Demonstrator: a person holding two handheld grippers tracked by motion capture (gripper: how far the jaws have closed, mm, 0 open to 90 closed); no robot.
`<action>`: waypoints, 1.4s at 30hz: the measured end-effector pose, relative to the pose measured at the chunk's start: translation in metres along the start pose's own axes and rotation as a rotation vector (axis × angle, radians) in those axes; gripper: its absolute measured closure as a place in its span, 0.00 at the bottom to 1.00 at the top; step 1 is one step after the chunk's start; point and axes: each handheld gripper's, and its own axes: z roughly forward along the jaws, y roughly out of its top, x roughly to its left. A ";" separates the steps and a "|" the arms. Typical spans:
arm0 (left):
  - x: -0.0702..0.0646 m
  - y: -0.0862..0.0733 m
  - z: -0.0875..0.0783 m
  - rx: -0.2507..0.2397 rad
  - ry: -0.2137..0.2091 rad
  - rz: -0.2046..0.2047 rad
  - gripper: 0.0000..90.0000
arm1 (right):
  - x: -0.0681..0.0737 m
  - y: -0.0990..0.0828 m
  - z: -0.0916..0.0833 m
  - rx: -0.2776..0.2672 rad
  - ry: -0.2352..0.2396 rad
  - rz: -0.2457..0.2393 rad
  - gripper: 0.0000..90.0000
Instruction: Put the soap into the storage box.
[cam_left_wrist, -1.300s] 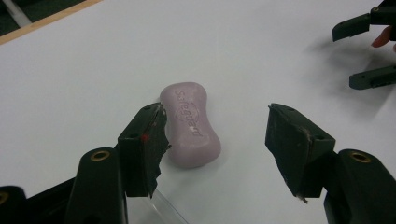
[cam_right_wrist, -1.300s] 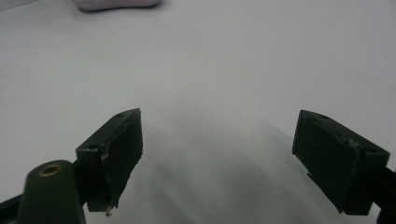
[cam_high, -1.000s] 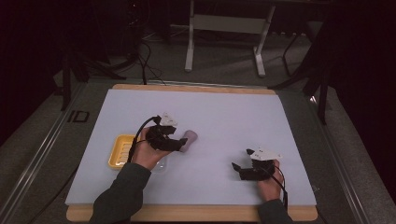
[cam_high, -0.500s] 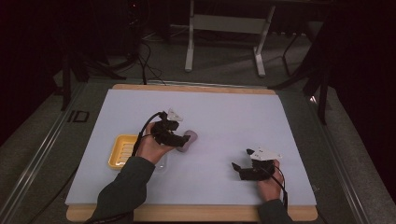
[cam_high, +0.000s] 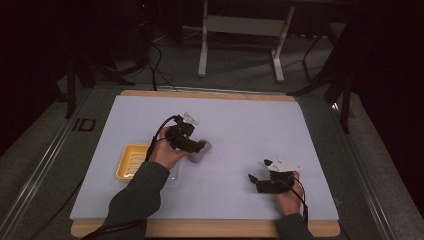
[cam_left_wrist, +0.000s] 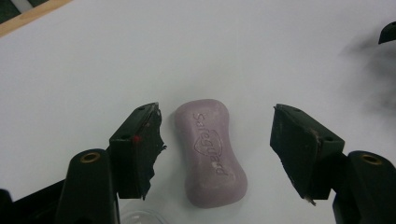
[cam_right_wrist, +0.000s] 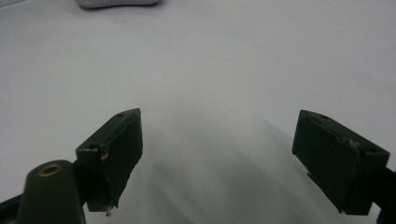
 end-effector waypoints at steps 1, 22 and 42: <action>0.000 0.001 0.001 0.001 0.000 0.001 0.37 | 0.000 0.000 0.000 -0.001 0.000 -0.001 0.18; 0.001 0.006 0.021 0.055 -0.020 -0.003 0.36 | 0.000 0.000 -0.001 -0.005 -0.002 -0.006 0.18; 0.005 0.007 0.039 0.140 -0.015 -0.007 0.32 | 0.001 0.000 -0.001 -0.002 -0.004 -0.008 0.18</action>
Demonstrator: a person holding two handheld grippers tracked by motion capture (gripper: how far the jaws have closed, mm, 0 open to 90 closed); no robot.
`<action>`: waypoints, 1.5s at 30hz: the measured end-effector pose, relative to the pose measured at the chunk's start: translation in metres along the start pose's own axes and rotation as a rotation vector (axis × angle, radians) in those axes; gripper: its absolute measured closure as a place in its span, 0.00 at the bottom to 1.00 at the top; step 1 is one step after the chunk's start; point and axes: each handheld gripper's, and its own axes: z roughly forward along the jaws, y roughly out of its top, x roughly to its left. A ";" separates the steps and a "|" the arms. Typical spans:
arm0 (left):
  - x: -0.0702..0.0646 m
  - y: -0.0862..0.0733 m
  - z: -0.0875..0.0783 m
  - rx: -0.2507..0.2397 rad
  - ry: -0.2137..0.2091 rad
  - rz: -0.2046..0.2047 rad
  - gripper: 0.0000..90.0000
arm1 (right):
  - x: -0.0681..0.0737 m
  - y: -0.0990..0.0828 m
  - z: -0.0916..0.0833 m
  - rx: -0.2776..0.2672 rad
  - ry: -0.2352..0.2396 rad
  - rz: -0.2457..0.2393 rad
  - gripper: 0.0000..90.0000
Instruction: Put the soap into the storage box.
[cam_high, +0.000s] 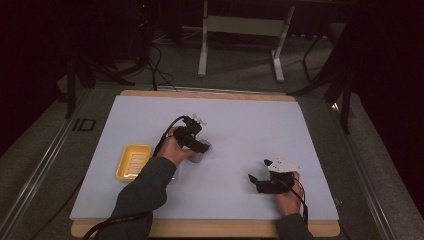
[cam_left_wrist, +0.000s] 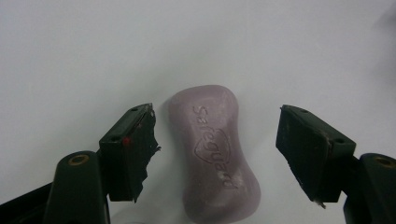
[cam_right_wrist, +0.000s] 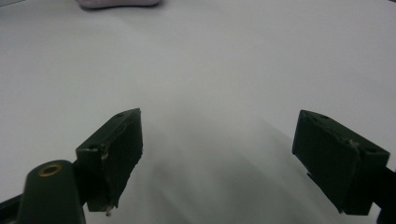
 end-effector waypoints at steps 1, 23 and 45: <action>0.000 0.000 0.001 0.004 -0.003 -0.002 0.32 | 0.000 0.000 0.000 0.000 0.000 0.000 0.18; 0.002 0.005 0.030 0.158 -0.017 -0.027 0.33 | 0.000 0.000 0.000 -0.001 -0.002 -0.001 0.18; 0.003 0.009 0.046 0.286 -0.001 -0.056 0.42 | 0.000 0.000 0.000 -0.001 -0.001 -0.004 0.18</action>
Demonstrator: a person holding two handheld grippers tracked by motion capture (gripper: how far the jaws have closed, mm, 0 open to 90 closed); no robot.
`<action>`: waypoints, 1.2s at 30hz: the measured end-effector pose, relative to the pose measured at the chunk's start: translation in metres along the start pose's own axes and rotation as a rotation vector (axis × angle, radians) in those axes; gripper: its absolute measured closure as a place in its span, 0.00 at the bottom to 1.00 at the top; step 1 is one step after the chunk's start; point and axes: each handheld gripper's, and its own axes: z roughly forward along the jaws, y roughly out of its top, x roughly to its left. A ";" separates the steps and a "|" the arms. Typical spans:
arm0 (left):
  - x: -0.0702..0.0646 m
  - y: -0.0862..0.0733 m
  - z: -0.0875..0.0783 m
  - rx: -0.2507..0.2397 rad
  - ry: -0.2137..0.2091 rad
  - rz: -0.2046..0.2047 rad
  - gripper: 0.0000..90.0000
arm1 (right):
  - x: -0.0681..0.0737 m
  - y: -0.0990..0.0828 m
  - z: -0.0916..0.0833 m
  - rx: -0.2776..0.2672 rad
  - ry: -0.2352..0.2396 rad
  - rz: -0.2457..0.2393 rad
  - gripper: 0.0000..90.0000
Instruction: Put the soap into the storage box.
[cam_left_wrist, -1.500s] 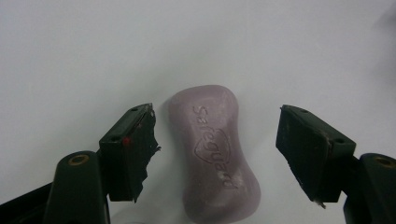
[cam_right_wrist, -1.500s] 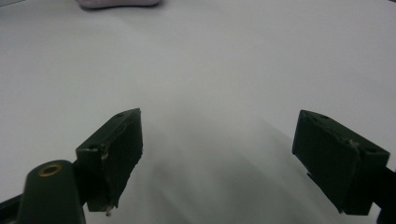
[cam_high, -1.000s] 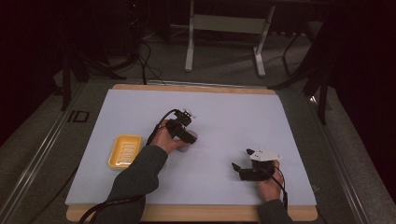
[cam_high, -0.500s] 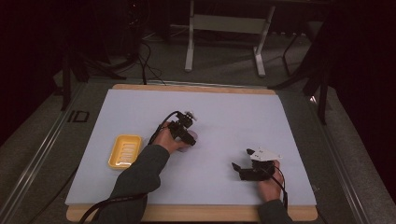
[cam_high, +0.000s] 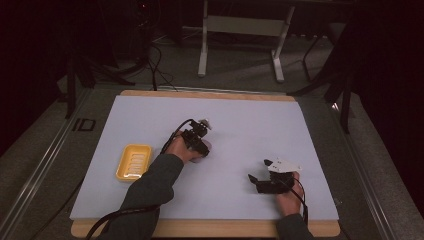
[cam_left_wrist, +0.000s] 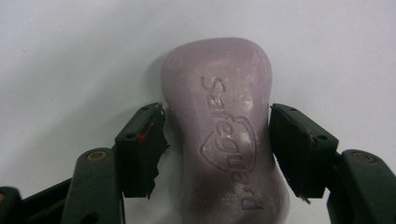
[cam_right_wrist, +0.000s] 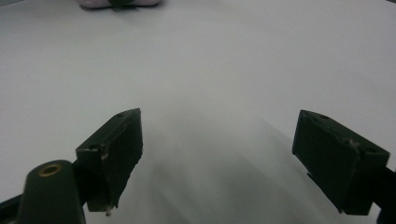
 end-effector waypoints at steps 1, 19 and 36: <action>0.001 0.001 0.001 0.016 -0.007 0.012 0.42 | 0.000 0.000 0.000 0.001 0.000 0.001 0.18; -0.002 0.019 0.003 0.165 0.021 0.101 0.54 | 0.000 0.000 0.000 0.001 0.001 -0.005 0.18; -0.003 0.021 0.002 0.176 0.034 0.133 0.56 | 0.000 0.000 0.000 -0.001 0.003 -0.008 0.18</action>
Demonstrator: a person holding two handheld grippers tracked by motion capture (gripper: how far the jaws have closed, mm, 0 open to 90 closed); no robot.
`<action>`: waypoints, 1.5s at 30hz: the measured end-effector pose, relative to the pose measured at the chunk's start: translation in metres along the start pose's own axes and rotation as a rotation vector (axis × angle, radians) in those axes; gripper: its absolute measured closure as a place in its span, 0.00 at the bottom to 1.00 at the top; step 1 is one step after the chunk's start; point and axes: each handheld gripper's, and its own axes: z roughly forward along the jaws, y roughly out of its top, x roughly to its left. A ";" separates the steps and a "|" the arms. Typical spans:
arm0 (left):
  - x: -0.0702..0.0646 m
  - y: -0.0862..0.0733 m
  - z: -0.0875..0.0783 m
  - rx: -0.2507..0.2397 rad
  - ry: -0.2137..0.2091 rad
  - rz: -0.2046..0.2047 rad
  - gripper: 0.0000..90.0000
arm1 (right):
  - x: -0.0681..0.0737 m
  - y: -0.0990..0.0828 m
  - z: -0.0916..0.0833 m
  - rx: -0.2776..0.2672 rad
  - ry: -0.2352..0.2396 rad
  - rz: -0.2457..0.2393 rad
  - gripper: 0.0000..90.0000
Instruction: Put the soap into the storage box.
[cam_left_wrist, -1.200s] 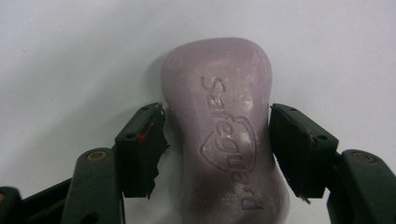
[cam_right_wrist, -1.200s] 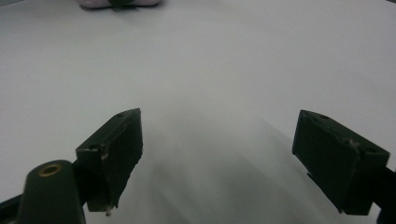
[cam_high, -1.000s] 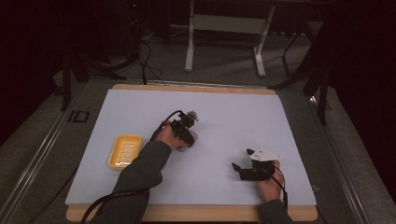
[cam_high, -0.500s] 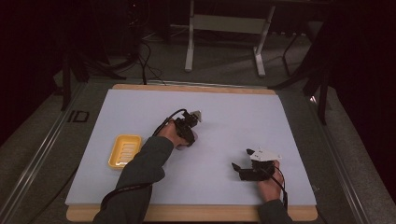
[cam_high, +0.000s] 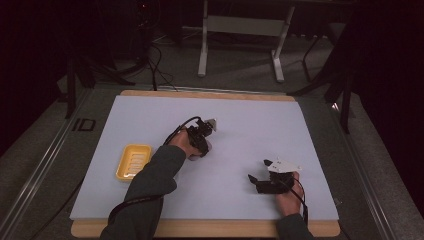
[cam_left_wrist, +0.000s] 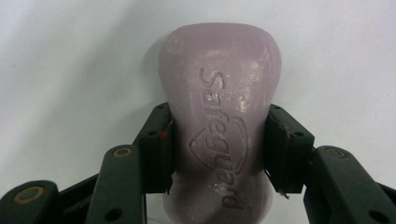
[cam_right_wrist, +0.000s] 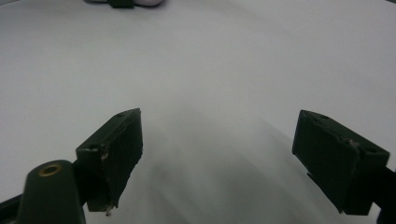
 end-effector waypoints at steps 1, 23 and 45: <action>0.000 0.000 0.000 0.002 0.003 0.002 0.56 | 0.000 0.000 0.000 0.000 0.000 -0.002 0.18; 0.003 -0.018 -0.037 -0.056 0.031 0.006 0.56 | 0.000 0.000 0.000 -0.001 -0.003 -0.001 0.18; 0.016 -0.053 -0.068 -0.088 0.067 -0.011 0.56 | 0.000 0.000 -0.001 -0.009 -0.006 0.000 0.18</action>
